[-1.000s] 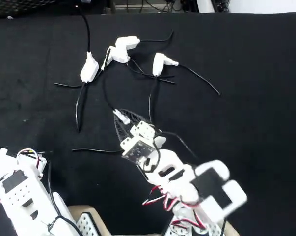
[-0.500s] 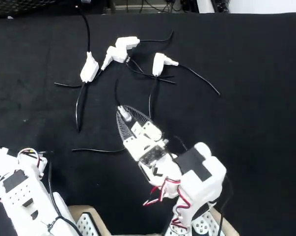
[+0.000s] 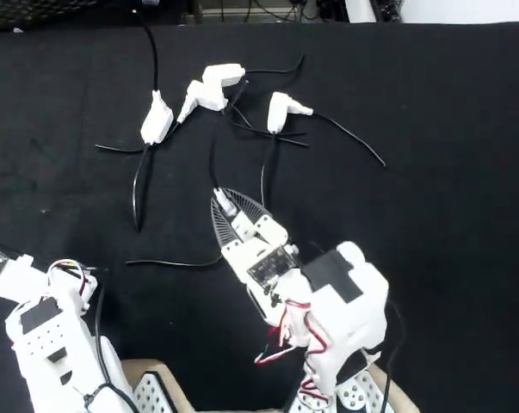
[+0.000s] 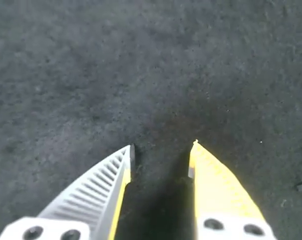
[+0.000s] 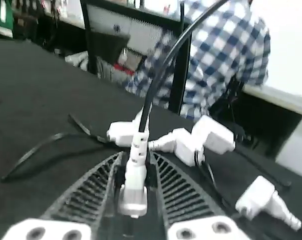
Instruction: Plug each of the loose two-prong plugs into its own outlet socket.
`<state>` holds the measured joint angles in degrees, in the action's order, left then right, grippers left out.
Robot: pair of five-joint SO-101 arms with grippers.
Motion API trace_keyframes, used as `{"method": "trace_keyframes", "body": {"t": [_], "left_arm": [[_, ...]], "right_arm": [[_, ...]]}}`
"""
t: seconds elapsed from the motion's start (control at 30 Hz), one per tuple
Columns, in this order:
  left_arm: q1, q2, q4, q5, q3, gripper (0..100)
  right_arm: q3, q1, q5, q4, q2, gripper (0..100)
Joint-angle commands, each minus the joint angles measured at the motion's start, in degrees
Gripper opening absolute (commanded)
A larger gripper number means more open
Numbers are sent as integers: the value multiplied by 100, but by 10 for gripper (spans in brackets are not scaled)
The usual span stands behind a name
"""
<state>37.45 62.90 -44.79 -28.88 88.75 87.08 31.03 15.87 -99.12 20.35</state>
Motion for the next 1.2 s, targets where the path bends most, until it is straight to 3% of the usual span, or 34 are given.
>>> {"method": "trace_keyframes", "body": {"t": [0.0, 0.17, 0.4, 1.17], "left_arm": [[-66, 44, 97, 35, -22, 192], [-66, 44, 97, 35, -22, 192], [-66, 44, 105, 35, -22, 192], [-66, 44, 105, 35, -4, 192]], "right_arm": [[-4, -281, -281, -132, 207, 12], [-57, -695, -695, -132, 312, 12], [-84, -686, -712, -105, 347, 12], [-409, -615, -308, -141, 927, 12]]}}
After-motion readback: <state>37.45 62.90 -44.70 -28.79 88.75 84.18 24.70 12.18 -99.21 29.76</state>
